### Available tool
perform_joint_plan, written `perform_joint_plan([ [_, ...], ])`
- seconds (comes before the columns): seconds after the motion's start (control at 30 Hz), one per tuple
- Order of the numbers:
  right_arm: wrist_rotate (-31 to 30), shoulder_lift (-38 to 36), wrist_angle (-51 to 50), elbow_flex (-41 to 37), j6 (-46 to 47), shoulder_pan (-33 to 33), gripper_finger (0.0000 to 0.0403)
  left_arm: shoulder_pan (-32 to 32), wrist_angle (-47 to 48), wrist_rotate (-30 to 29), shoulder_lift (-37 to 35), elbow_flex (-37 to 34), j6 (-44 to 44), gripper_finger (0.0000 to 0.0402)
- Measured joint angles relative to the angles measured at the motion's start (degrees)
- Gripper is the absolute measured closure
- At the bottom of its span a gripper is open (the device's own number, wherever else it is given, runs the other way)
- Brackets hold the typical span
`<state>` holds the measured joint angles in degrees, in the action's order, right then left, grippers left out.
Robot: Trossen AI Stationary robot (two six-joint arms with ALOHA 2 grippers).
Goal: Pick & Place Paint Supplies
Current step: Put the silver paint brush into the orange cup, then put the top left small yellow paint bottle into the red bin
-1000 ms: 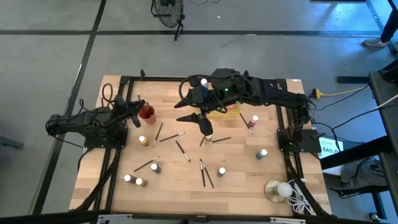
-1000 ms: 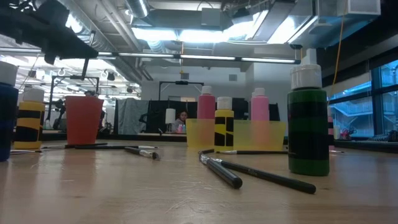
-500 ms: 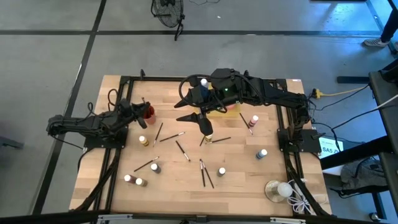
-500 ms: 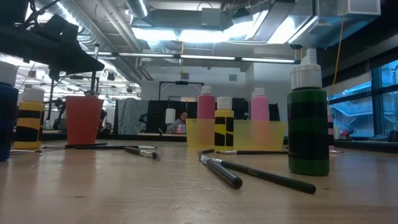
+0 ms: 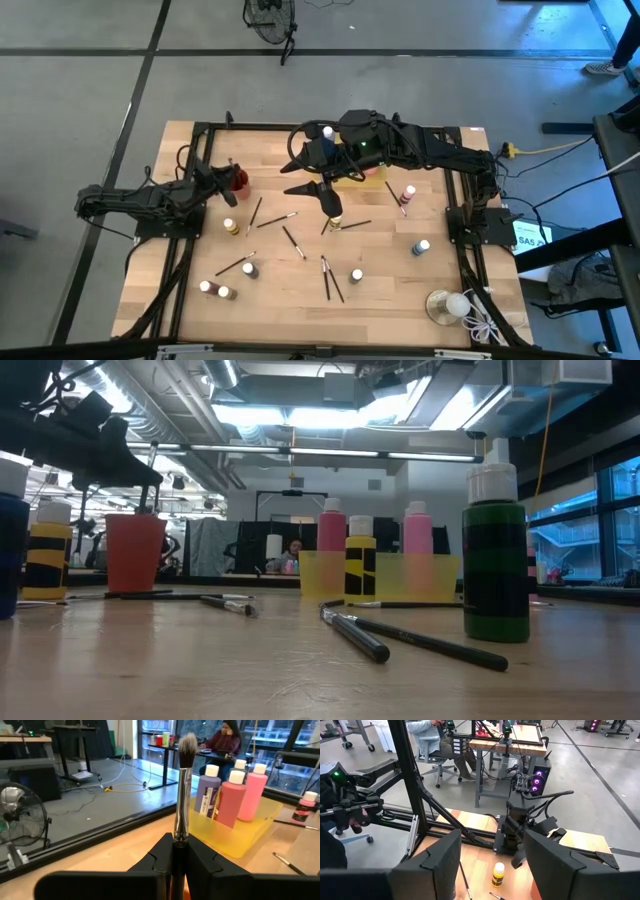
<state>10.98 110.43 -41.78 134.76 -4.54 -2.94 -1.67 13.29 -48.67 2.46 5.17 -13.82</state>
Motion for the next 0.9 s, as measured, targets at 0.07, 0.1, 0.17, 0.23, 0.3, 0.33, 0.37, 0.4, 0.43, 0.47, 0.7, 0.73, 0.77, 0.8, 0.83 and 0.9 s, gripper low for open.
perform_joint_plan([
  [0.07,0.0,0.0,0.0,0.0,0.0,0.0,0.0185,0.0,0.0,0.0,0.0,0.0,0.7,0.0367],
  [0.1,0.0,0.0,0.0,0.0,0.0,0.0,0.0185,0.0,0.0,0.2,0.0,0.0,1.3,0.0363],
  [0.17,0.0,0.0,0.0,0.0,-0.4,0.0,0.0185,0.0,0.1,1.0,0.0,0.0,2.4,0.0357],
  [0.23,0.0,0.0,0.0,0.0,-0.6,0.0,0.0185,0.0,0.1,1.8,0.0,0.0,2.5,0.0352],
  [0.3,0.0,0.0,-0.1,0.0,-0.6,0.0,0.0186,0.0,0.1,1.2,0.0,0.0,2.2,0.0346],
  [0.33,0.0,0.0,-0.2,0.0,-0.6,0.0,0.0186,0.0,0.2,0.6,0.0,0.0,1.7,0.0343],
  [0.37,0.0,0.0,-0.5,0.0,-0.6,0.0,0.0187,0.0,0.2,0.0,0.0,0.0,1.3,0.0339],
  [0.4,0.0,0.0,-0.6,0.0,-0.6,0.0,0.0187,0.0,0.2,-0.3,0.0,0.0,1.3,0.0334],
  [0.43,0.0,0.0,-0.8,0.0,-0.6,0.0,0.0188,0.0,0.2,-0.3,0.0,0.0,1.2,0.0329],
  [0.47,0.0,0.0,-1.0,0.0,-0.5,0.0,0.0189,0.0,0.2,-0.3,0.0,0.0,1.2,0.0324],
  [0.7,0.0,0.0,-2.0,0.0,-0.4,0.0,0.0190,-0.3,-0.7,3.5,0.0,0.0,4.7,0.0276],
  [0.73,0.0,0.0,-2.1,0.0,-0.4,0.0,0.0190,-0.3,-1.5,3.6,0.1,-0.1,4.9,0.0268],
  [0.77,0.0,0.0,-2.3,0.0,-0.4,0.0,0.0190,-0.3,-2.7,3.5,0.1,-0.1,5.0,0.0260],
  [0.8,0.0,0.0,-2.4,0.0,-0.4,0.0,0.0190,-0.3,-4.0,3.3,0.0,0.0,5.2,0.0253],
  [0.83,0.0,0.0,-2.4,0.0,-0.4,0.0,0.0190,-0.3,-4.9,3.2,0.0,0.2,5.7,0.0246],
  [0.9,0.0,0.0,-2.6,0.0,-0.4,0.0,0.0190,-0.3,-7.5,2.3,0.1,0.9,7.4,0.0233],
])
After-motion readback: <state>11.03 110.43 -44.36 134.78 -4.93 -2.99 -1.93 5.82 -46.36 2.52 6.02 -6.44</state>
